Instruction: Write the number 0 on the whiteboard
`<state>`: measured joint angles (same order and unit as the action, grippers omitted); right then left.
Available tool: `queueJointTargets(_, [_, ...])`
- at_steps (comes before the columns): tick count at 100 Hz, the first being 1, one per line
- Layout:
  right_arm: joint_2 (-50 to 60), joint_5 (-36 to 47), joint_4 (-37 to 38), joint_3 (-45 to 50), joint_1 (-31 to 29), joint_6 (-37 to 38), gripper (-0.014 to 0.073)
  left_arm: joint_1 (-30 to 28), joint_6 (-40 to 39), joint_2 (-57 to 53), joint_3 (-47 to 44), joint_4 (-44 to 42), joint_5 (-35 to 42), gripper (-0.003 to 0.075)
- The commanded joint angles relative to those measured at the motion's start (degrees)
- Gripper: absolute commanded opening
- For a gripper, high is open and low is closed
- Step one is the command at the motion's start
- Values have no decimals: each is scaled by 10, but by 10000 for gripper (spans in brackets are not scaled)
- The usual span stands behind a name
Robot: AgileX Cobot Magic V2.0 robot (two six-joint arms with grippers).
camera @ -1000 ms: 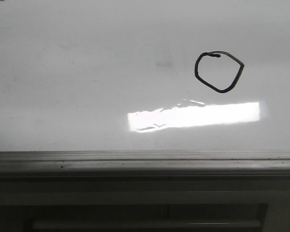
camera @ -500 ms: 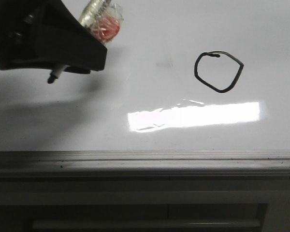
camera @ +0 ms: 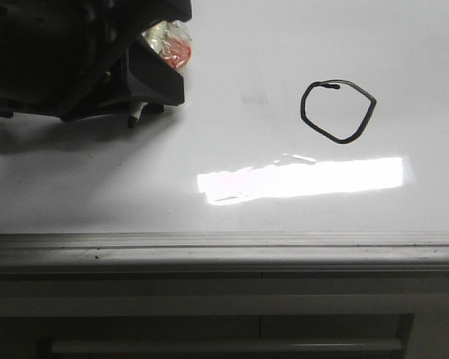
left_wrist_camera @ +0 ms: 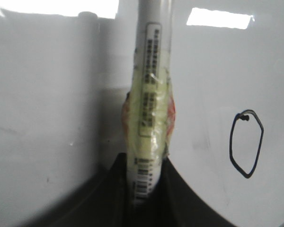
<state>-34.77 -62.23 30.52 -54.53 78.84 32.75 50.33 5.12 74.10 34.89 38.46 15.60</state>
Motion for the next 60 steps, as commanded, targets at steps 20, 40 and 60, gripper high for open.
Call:
queueJointTargets(20, [-1,33,19,-13,0,-1,-59,-2,0,1,11,19,30,-20])
queueJointTargets(40, [-1,35,15,-13,0,-1,-59,-2,0,1,11,19,10,4])
queueJointTargets(60, [-1,36,10,-13,0,-1,-59,-2,0,1,11,19,3,220])
